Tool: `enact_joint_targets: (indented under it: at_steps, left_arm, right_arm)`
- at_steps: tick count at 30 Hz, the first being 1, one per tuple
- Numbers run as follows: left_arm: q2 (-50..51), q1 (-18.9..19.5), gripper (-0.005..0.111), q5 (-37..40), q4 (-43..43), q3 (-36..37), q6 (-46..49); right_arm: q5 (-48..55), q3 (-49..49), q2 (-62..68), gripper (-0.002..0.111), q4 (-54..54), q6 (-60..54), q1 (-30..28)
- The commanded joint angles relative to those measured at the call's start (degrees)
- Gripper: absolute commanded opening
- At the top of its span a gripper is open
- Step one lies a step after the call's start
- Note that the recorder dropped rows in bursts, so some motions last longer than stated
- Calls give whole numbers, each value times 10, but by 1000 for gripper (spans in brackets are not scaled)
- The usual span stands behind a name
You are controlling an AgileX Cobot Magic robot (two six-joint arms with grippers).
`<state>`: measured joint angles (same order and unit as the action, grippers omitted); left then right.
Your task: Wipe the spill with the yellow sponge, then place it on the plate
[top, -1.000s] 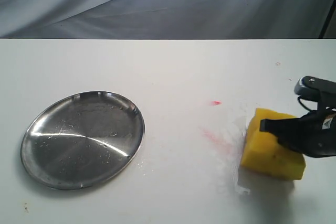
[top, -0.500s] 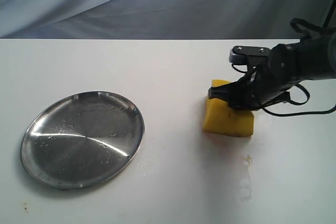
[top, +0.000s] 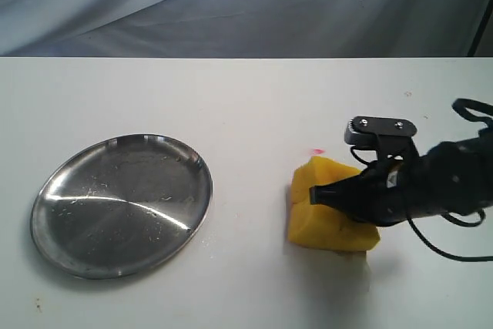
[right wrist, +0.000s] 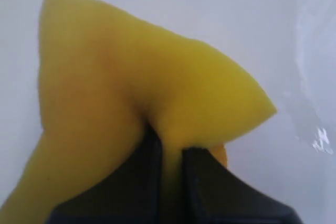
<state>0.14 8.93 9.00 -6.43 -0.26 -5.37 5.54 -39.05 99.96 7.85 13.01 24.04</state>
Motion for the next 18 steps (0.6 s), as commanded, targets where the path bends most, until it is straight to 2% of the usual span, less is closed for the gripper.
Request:
enact_joint_targets:
  at_steps: [1,11,14,18]
  left_arm:
    - [-1,2,0,-2,-1,3,-1]
    - [-1,2,0,-2,-1,3,-1]
    - [-1,2,0,-2,-1,3,-1]
    - [-1,2,0,-2,-1,3,-1]
  right_arm:
    - [55,72,-19,0,-4,13,-38]
    - [26,76,-29,0,-27,46,-116]
    - [28,76,-29,0,-31,49,-117]
    - [39,76,-29,0,-36,37,-79]
